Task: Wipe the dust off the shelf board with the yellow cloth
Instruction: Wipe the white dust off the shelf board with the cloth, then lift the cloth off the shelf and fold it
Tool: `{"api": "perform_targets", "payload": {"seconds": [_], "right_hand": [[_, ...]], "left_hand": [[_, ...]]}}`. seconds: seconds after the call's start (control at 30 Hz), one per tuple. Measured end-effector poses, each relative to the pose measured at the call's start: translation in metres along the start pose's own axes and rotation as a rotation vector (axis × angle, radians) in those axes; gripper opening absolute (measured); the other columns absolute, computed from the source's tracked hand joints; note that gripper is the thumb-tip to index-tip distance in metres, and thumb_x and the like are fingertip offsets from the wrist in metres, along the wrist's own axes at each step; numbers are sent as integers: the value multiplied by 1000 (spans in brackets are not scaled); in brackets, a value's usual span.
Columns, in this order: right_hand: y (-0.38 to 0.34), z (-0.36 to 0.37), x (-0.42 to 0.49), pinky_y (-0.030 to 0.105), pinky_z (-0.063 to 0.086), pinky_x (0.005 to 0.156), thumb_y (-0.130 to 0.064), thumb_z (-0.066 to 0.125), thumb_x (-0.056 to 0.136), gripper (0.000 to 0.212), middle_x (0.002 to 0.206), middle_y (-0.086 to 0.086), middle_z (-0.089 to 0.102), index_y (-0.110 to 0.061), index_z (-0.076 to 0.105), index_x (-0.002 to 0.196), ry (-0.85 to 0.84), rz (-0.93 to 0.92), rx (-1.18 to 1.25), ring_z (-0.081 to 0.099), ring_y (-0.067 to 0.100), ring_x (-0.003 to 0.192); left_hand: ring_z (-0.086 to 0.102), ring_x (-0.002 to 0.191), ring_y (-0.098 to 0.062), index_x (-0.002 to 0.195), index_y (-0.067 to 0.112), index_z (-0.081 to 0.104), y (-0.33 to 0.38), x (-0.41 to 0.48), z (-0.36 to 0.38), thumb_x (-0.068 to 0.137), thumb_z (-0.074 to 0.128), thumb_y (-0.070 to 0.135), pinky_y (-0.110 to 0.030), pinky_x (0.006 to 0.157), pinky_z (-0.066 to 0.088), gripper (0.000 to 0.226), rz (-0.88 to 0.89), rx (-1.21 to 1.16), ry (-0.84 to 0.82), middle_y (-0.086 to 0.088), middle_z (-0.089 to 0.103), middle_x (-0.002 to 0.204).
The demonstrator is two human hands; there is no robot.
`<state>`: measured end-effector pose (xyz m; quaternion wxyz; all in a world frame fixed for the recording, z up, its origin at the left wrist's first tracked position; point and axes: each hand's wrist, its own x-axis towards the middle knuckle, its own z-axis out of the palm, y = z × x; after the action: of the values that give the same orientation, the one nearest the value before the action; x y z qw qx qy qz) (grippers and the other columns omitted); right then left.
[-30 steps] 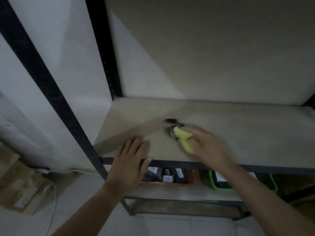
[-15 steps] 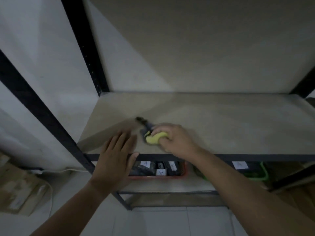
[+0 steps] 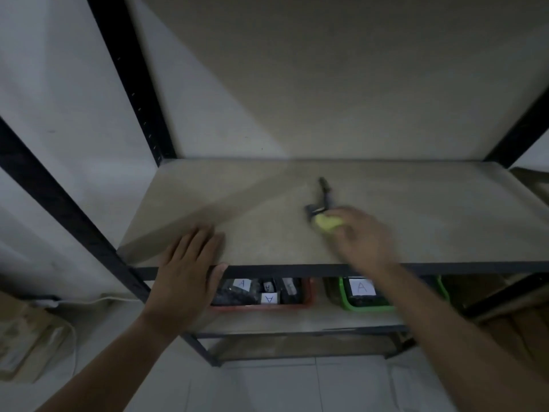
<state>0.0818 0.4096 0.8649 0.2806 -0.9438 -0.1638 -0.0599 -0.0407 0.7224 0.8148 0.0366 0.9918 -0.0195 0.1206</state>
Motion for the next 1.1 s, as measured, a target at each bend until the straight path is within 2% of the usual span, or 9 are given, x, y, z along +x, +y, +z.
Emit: {"api": "perform_targets", "payload": {"seconds": [0.1,0.17,0.27,0.4,0.5,0.57,0.87,1.0,1.1], "right_hand": [[-63,29,-24,12,38,97,-12,48,83,40,128,-7,64,-21,69,116,-259,-258,235,57,5,114],[-71,25,-25,10,44,85,-6,47,86,39,123,-7,65,-18,69,116,-325,-214,410,59,-7,100],[-41,-4,-9,14,48,77,3,50,88,36,114,-2,68,-12,69,115,-83,-88,498,62,-2,90],[57,-62,29,19,47,83,-11,54,91,34,118,13,64,-9,60,124,319,118,159,63,31,95],[130,-84,52,49,46,97,-33,42,91,49,141,17,47,-13,47,136,189,456,-150,56,41,113],[141,-71,68,50,42,103,-33,38,91,52,150,16,35,-10,45,138,95,493,-223,51,42,121],[-54,62,76,26,40,94,-18,51,84,37,135,2,58,-19,66,118,-93,-290,58,58,25,117],[-90,70,26,25,43,96,-19,49,86,36,134,-4,57,-23,64,119,-215,-432,144,56,18,118],[-107,65,-18,27,36,108,-19,46,90,39,145,-2,50,-23,60,126,-382,-488,214,47,15,130]], "left_hand": [[47,141,-36,146,10,53,-2,-1,1,105,30,48,-50,114,37,61,2,-15,3,-14,53,151],[47,142,-36,147,9,52,0,0,-2,105,30,47,-51,115,37,61,17,-26,4,-15,52,152],[48,140,-35,144,7,54,6,3,-7,107,29,43,-44,118,29,58,110,-44,30,-14,54,149],[46,142,-29,145,11,53,27,16,-7,106,30,47,-40,120,26,58,199,-95,13,-9,51,151],[47,141,-33,144,11,51,40,22,-1,108,21,48,-45,116,31,60,239,-52,9,-13,50,152],[49,138,-36,143,10,52,42,23,-2,109,20,46,-47,113,33,59,237,-26,4,-15,50,150],[49,130,-32,141,5,46,39,14,-2,99,38,57,-41,109,35,67,74,-69,36,-14,50,143],[53,117,-35,129,6,49,30,-11,-4,86,52,64,-49,94,49,73,-176,-189,184,-15,56,128],[57,110,-31,126,10,55,13,-25,-13,84,56,59,-44,88,49,65,-173,-160,144,-10,60,122]]}}
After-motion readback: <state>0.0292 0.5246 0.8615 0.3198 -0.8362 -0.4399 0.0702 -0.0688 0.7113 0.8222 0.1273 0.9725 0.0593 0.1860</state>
